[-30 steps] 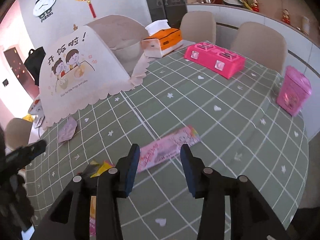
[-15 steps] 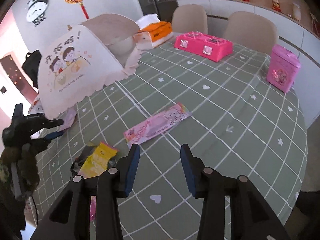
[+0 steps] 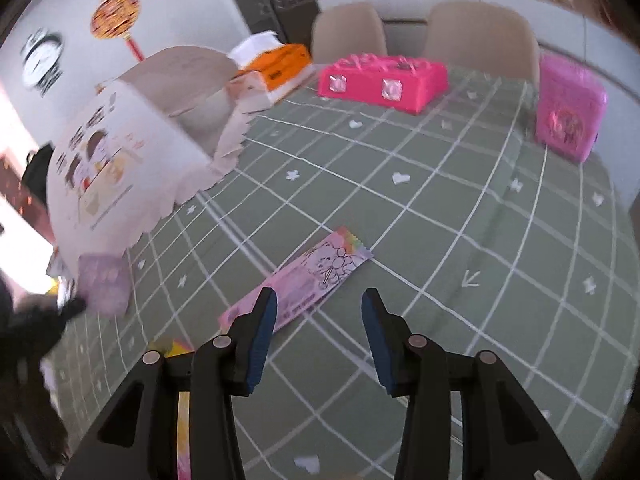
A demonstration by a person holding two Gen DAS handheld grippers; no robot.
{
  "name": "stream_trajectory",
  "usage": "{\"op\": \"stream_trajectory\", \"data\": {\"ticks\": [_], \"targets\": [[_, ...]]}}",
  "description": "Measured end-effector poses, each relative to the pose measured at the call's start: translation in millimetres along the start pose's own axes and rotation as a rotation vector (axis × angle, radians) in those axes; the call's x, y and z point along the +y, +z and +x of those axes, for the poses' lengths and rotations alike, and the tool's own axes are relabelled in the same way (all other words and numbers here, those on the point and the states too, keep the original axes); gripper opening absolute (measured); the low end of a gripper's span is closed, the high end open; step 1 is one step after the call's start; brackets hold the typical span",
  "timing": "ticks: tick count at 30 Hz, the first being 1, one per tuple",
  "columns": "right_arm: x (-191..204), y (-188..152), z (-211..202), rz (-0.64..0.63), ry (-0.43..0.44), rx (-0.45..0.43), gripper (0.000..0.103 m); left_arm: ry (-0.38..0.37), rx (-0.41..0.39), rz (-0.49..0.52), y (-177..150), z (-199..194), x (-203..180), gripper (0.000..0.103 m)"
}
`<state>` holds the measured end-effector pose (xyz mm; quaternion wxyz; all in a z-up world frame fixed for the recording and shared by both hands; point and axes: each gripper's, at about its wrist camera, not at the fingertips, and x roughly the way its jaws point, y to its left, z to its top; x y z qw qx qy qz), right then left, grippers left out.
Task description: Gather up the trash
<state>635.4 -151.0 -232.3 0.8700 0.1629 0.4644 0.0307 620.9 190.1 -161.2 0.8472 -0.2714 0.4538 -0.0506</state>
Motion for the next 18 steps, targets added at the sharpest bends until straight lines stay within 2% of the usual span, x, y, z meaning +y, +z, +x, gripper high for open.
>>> {"op": "stream_trajectory", "data": {"ticks": [3,6,12,15,17,18], "targets": [[0,2,14,0.054,0.008,0.01,0.043,-0.012,0.016,0.068,-15,-16,-8,0.002],[10,2,21,0.033,-0.017,-0.011,0.044,-0.015,0.03,0.116,-29,-28,-13,0.002],[43,7,39,-0.125,-0.128,-0.037,0.047,-0.024,0.051,0.133,-45,-44,-11,0.002],[61,6,49,-0.24,-0.187,-0.027,0.055,-0.017,0.055,0.123,-48,-46,-7,0.002],[70,3,52,-0.315,-0.198,-0.029,0.052,-0.014,0.054,0.115,-50,-49,-5,0.002],[70,2,52,-0.325,-0.174,-0.028,0.046,-0.015,0.053,0.111,-51,-51,-4,0.002]]}}
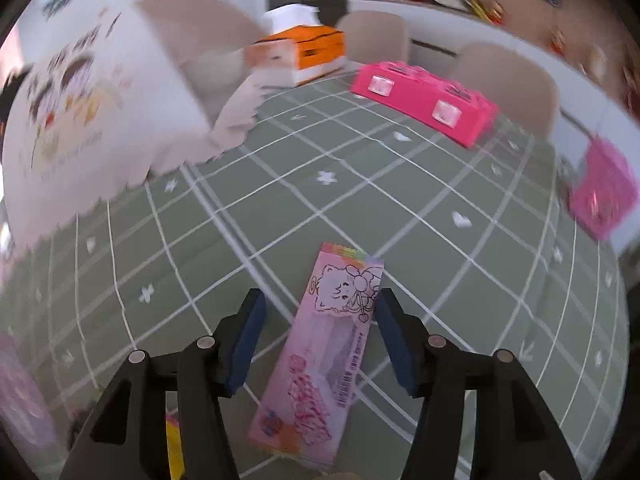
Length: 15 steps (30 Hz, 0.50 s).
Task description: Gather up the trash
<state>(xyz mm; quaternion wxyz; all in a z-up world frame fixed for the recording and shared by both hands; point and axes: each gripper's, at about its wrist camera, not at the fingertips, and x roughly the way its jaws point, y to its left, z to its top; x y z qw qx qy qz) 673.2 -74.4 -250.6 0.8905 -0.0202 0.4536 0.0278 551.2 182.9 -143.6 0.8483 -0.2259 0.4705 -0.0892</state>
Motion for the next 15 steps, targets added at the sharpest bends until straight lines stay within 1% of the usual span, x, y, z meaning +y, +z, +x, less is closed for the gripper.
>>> {"op": "stream_trajectory", "data": {"ticks": [1,2,6,9,11,15], "targets": [[0,-1,-2,-0.006,0.01,0.002,0.034,-0.003,-0.001,-0.004,-1,-2,0,0.002],[-1,-2,-5,-0.01,0.023,0.006,0.027,-0.005,-0.002,-0.005,-1,-4,0,0.002],[-1,-7,-31,-0.002,0.084,-0.024,0.013,-0.013,-0.019,0.005,-2,-13,-7,0.002],[-2,-8,-68,0.002,0.14,-0.065,0.013,-0.024,-0.043,0.019,-3,-24,-18,0.002],[-5,-9,-94,0.017,0.171,-0.096,0.013,-0.03,-0.075,0.041,-3,-36,-30,0.002],[-19,-14,-157,0.055,0.238,-0.166,0.013,-0.05,-0.13,0.076,-6,-61,-58,0.002]]}}
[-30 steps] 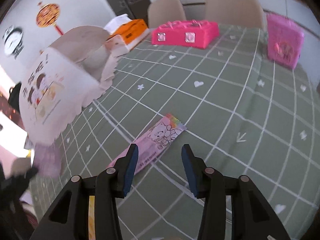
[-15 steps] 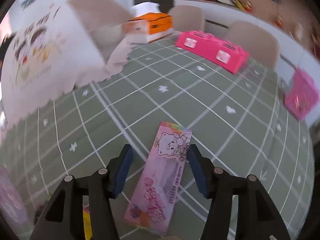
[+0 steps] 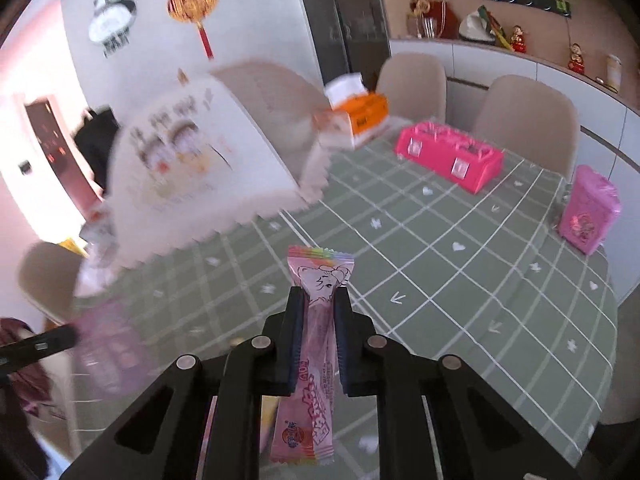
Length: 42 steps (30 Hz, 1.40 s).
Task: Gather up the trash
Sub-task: 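Carry the chip bag and candy wrapper over the bin with both tools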
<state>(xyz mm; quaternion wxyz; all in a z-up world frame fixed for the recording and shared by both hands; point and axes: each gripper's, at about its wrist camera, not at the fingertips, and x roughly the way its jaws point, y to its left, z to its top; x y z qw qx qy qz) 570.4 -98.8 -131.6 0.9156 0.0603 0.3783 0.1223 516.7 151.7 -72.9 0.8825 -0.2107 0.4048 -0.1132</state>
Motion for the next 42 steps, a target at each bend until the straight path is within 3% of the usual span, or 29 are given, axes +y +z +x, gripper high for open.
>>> {"op": "stream_trajectory", "data": {"ticks": [10,21,25,34,42], "targets": [[-11,-32,-151,0.021,0.035,-0.13,0.013,-0.069,-0.074,0.129,-36,-63,-105,0.002],[-68,-116,-292,0.054,-0.036,-0.201,0.013,-0.209,0.015,0.19,-135,-89,-211,0.002],[-91,-143,-321,0.073,-0.066,-0.199,0.013,-0.282,0.134,0.166,-174,-71,-234,0.002],[-136,-201,-351,0.139,-0.147,-0.165,0.014,-0.368,0.3,0.202,-248,-24,-280,0.002],[-154,-220,-350,0.133,-0.162,-0.122,0.014,-0.355,0.383,0.183,-273,11,-295,0.005]]}}
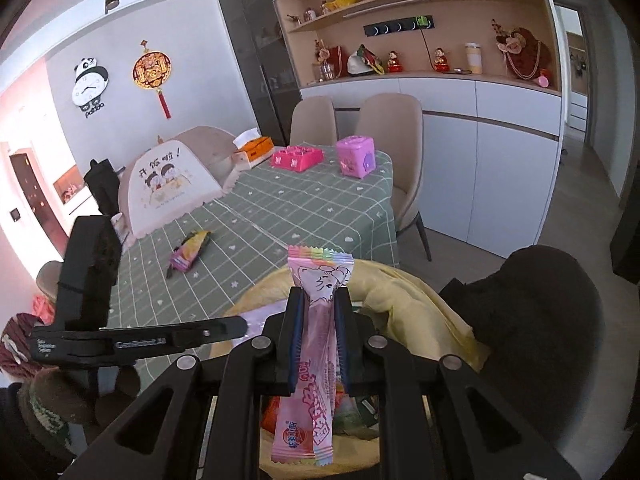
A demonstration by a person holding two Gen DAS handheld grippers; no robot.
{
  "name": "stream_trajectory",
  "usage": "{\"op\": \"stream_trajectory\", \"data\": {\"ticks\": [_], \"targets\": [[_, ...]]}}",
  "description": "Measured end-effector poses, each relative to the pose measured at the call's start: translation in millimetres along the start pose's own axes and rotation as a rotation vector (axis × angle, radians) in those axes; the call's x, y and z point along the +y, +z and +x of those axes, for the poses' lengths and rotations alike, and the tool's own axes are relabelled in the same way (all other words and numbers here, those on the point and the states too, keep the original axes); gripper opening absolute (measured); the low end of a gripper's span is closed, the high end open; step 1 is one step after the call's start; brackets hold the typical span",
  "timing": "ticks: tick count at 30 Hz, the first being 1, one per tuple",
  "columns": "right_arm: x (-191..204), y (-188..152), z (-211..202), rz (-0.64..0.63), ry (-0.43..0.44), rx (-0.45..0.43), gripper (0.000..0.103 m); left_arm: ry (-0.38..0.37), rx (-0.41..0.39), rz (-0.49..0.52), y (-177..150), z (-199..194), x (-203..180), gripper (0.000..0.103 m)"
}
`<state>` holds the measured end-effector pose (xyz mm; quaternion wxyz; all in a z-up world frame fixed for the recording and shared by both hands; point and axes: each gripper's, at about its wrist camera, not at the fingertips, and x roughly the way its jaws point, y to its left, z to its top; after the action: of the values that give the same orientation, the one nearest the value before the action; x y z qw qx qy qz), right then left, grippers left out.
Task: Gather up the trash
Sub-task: 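Carry the chip bag and candy wrapper over the bin with both tools, then open both tools to drop the chip bag and wrapper into the bin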
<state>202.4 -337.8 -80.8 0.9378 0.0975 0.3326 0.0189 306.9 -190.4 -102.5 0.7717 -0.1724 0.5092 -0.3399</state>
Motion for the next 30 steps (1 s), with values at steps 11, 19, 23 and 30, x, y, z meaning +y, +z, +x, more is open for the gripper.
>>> {"op": "stream_trajectory", "data": {"ticks": [11,19,23,30], "targets": [[-5,-11,33,0.02,0.036,0.055,0.016,0.097,-0.124,-0.041,12,-36,13,0.036],[5,-14,48,0.007,0.05,0.089,0.021,0.216,-0.211,0.004,12,-69,21,0.036],[12,-14,51,0.002,0.052,0.104,0.036,0.235,-0.216,-0.014,11,-78,30,0.036],[18,-10,46,-0.017,0.023,0.083,0.042,0.284,-0.256,-0.03,10,-99,53,0.036]]}}
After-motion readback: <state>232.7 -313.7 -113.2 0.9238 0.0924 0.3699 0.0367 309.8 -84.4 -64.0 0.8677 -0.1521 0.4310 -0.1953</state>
